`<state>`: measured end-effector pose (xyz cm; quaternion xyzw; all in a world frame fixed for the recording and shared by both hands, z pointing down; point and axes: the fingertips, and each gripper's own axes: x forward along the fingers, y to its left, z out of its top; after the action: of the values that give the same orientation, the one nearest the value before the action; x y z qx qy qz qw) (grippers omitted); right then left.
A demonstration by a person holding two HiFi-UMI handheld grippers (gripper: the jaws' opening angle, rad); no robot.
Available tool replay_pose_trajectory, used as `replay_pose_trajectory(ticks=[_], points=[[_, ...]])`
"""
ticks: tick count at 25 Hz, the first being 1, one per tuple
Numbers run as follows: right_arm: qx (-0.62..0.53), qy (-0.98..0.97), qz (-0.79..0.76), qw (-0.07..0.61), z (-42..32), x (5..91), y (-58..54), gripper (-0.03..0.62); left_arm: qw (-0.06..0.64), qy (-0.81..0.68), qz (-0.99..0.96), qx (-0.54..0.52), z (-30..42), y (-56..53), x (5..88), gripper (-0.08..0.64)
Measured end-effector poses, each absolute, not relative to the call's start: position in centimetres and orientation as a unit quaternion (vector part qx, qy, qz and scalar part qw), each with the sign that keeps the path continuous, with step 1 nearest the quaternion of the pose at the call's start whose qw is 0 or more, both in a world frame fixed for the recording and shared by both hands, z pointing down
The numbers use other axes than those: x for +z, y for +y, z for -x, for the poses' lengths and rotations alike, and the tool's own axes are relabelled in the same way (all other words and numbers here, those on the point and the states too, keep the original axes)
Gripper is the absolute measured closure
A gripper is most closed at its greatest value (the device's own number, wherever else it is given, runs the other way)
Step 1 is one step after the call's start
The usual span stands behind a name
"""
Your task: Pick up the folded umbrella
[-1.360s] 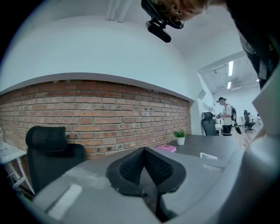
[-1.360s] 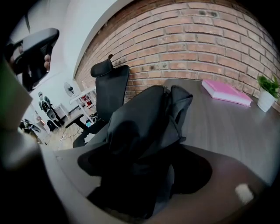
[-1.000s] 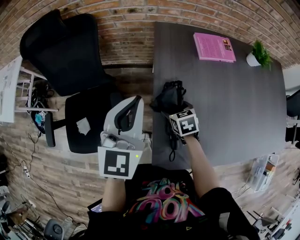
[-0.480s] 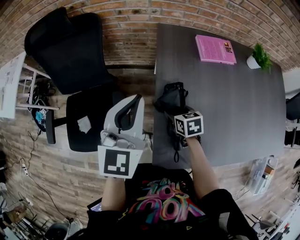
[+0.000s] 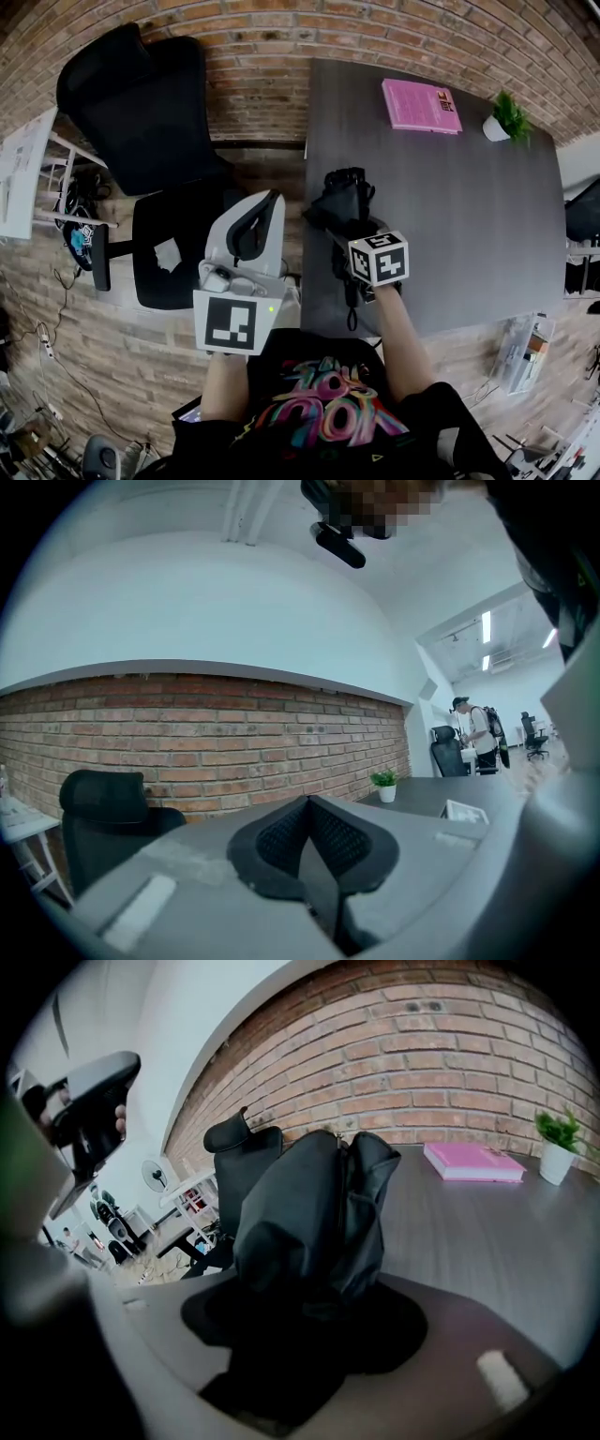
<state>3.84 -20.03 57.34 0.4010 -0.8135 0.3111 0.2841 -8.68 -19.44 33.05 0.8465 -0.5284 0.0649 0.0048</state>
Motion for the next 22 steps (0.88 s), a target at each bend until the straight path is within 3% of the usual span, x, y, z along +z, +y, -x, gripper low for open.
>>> replay_pose_trajectory(ticks=[10,22], points=[[0.237,-0.843,-0.411,0.253,-4.5,50.4,-20.0,0.322,-0.017,-0.514,-0.856,0.053,6.8,-18.7,30.7,0.559],[0.163,-0.859,-0.459,0.156,-8.7,39.5,-19.4,0.322,-0.035,-0.491,-0.869,0.045,4.4,-18.5,28.8,0.558]])
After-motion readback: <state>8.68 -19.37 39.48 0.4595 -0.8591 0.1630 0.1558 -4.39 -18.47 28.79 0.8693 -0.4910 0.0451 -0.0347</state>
